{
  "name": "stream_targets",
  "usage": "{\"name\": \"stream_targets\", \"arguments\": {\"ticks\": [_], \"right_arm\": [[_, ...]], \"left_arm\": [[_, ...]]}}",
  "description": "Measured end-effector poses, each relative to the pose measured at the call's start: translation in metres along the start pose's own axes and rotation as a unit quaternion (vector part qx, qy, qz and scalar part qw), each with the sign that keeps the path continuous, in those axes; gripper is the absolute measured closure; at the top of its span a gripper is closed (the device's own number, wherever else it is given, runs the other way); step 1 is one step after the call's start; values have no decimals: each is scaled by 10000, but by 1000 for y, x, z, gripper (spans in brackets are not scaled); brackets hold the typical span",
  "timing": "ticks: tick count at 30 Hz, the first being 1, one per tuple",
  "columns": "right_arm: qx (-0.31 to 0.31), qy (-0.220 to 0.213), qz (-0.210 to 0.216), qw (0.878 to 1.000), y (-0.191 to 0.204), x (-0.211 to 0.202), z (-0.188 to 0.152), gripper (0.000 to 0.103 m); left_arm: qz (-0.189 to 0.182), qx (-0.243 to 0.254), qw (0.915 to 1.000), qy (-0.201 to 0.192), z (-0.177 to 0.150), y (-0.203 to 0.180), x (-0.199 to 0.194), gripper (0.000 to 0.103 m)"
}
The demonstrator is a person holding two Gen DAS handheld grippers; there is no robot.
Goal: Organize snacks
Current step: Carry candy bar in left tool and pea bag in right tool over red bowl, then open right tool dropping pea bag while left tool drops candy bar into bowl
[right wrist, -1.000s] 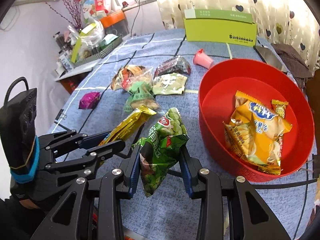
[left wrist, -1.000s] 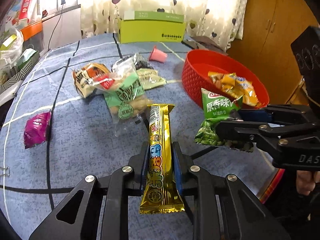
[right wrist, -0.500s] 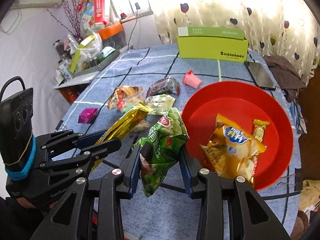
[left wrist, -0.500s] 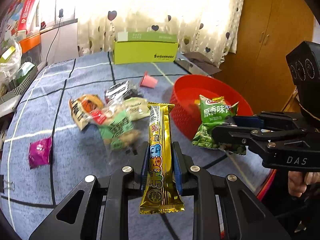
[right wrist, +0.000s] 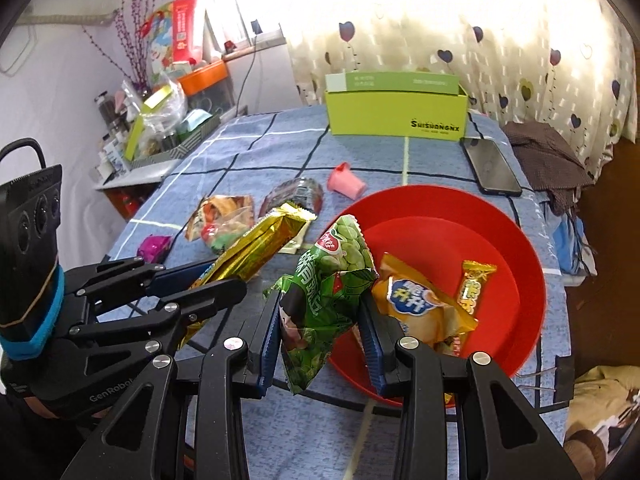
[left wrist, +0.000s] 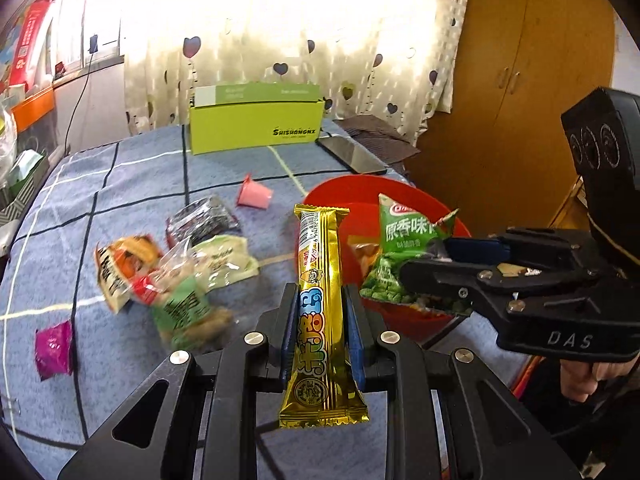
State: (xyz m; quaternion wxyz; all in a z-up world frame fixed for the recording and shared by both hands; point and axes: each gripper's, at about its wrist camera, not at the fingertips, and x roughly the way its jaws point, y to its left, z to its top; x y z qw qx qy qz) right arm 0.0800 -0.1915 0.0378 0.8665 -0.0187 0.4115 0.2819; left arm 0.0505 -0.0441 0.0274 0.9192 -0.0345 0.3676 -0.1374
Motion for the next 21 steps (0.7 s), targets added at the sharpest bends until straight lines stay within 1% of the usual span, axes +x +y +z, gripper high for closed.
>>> {"name": "stream_targets", "arguments": {"ticks": [14,17,21], "right_arm": [[542,-158,-232,9981,-40,-14,-6,69],[634,-146,-317,9974,-47,-15,-8,69],[824,-125,-540,9951,-60,-15,-10,69]], "left_arm": [[-176,110,9998,73,13,-21,24,80],[-205,143,9997,69,16,-26,27,80],[-230,143,9996,69,21,-29,32,80]]}}
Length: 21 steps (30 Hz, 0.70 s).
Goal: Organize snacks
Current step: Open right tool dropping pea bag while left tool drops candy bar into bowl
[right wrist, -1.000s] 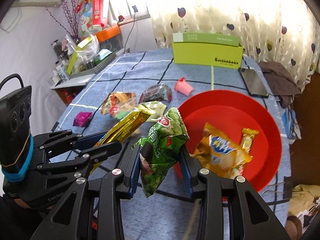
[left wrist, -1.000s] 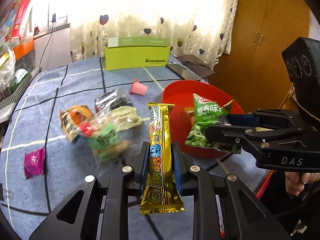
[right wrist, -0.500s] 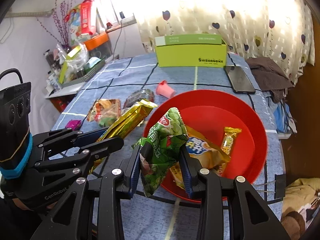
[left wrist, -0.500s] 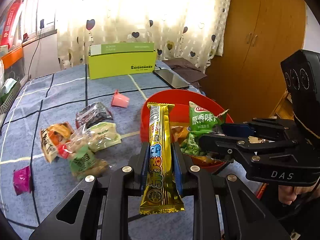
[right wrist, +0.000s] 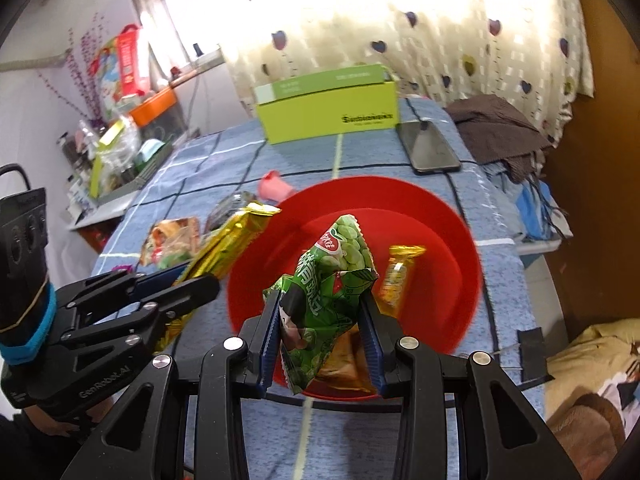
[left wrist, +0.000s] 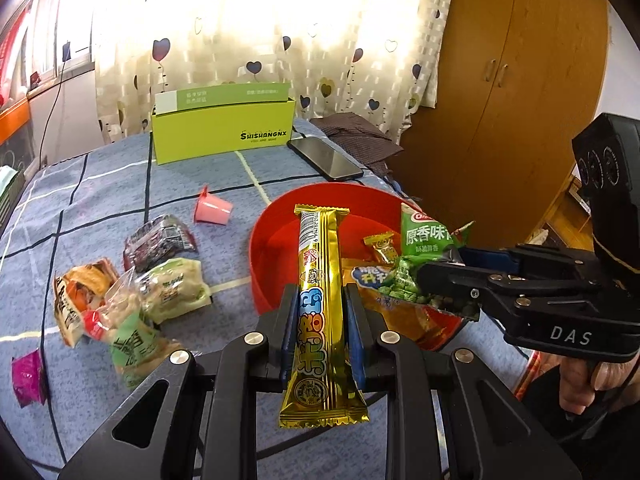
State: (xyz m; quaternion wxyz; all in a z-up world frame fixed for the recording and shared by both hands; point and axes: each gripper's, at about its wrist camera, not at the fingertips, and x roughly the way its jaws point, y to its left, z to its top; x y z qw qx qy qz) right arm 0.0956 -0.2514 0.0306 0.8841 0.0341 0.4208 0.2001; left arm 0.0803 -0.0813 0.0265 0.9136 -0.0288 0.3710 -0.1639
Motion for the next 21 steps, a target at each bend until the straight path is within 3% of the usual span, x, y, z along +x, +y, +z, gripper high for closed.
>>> {"name": "stream_targets", "arguments": {"ticks": [15,21], "right_arm": [[610,297,-552,9962,-34,13,-1,66],[798,51,-732,9941,-41,2,1,60]], "left_arm": [[-78,40,10000,-8,5,-6,4,80],[-98,27,9999,27,4,-6,7,80]]}}
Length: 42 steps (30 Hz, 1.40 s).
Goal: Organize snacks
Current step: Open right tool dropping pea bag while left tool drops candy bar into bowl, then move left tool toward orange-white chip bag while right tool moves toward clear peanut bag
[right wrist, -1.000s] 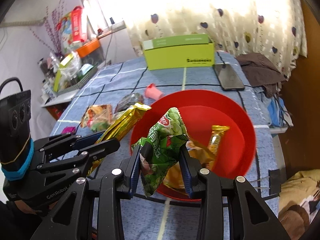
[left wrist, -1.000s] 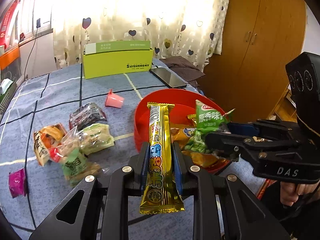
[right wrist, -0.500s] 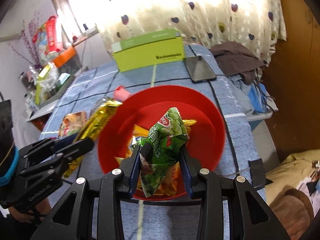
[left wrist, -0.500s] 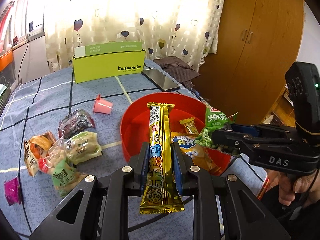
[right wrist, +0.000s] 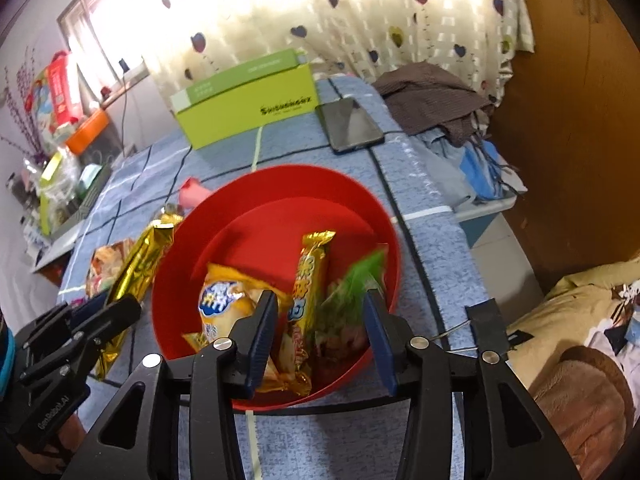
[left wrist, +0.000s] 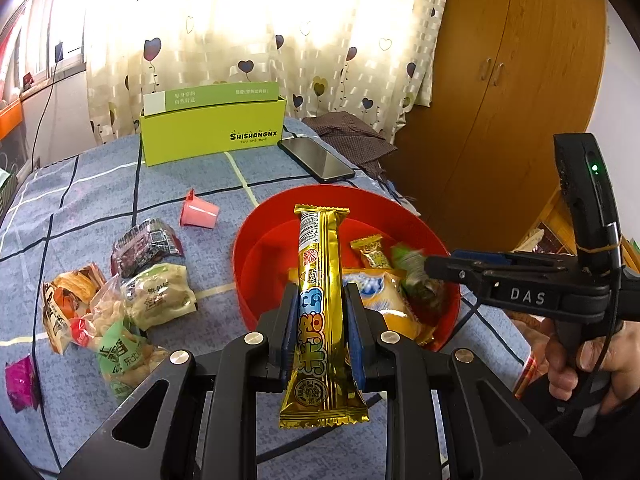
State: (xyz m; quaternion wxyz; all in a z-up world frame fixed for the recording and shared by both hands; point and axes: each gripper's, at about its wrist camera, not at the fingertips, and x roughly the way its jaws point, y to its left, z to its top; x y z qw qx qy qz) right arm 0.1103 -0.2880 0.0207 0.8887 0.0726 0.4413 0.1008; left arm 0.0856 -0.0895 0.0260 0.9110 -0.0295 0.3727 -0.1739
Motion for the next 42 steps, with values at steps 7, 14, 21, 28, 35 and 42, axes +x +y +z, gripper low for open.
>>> {"name": "stream_targets", "arguments": {"ticks": [7,14,21,28,35,42], "right_arm": [[-64,-78,216,9997,5,-6,0,59],[-131,-35,388,9992,10,-5,-2,59],[-119,-34,494,9987,8,-6,-2,59],[-162,-37,558,9983,10,-7,-2,59],[-334,-27,629,9975,21,-7,-3,59],[-611,-53,698,9957,35,-8,-6,59]], "left_arm": [[77,-68,9999,43,4,-1,9,80],[202,-145,9996,119,13,0,29,80],[411,-179,9988,170,23,5,52,80],[514,-162,9983,206,27,10,62,80],[539,-248,9982,-22,27,19,32,80],[576,-281,9979,12,10,25,12,79]]}}
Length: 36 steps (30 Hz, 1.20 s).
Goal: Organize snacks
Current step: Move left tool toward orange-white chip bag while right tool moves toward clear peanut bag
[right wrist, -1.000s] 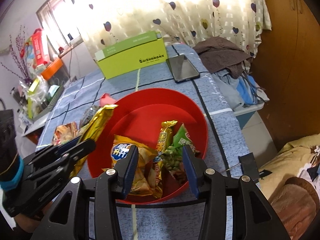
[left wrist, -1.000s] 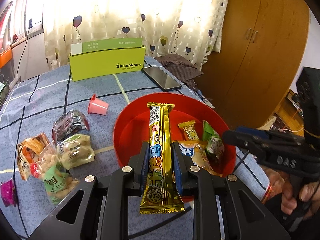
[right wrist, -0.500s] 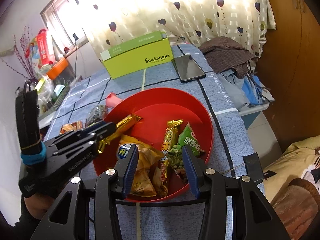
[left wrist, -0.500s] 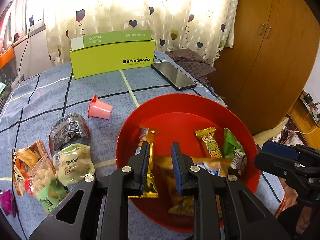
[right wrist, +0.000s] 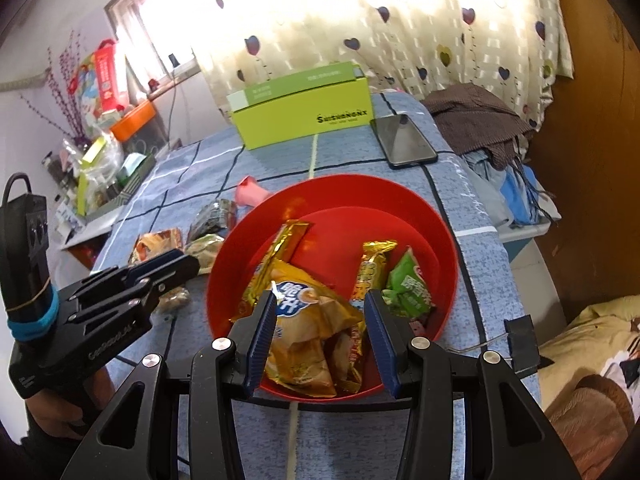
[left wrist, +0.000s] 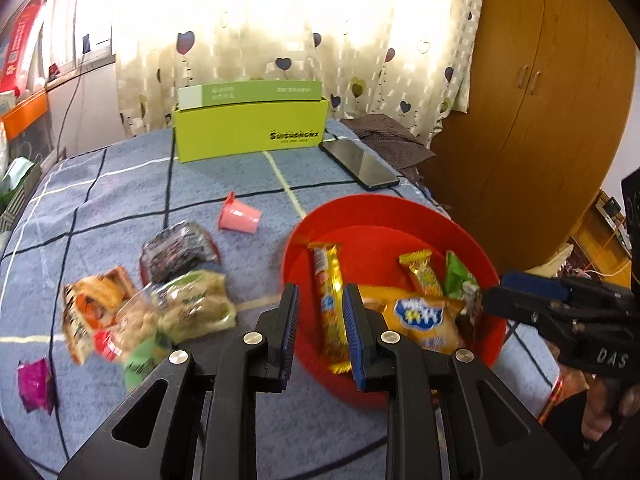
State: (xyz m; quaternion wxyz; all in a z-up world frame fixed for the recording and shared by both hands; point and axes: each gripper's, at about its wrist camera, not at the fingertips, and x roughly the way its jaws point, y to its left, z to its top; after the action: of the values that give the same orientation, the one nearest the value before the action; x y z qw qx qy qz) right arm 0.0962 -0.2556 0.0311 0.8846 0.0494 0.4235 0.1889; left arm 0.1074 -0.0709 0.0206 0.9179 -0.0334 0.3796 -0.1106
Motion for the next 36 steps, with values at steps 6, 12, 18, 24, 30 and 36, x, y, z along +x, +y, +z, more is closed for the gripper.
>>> {"name": "stream_targets", "arguments": {"ticks": [6,12,18,24,30,36], "right_arm": [[-236,15,69,9997,14,3,-1,59],[-371,13,133,9992,23,6,-1,59],[-490,3,215,9986,35,9,-1,59],[-609,-11,313,9977,47,11,-2,59],[-713,-8,385,9967,56,14,-3,59],[-875,31,486,9950,65,17,-5,58]], "left_arm": [[67,-222,9997,-24,-16,21,-18,79],[157,-376,9992,-30,-31,42,-33,79],[256,-565,9981,-39,-41,61,-45,79],[364,-704,9968,-78,-46,80,-53,79],[469,-835,9954,-87,-51,97,-58,79],[482,-1064,9931,-110,-57,114,-58,52]]}}
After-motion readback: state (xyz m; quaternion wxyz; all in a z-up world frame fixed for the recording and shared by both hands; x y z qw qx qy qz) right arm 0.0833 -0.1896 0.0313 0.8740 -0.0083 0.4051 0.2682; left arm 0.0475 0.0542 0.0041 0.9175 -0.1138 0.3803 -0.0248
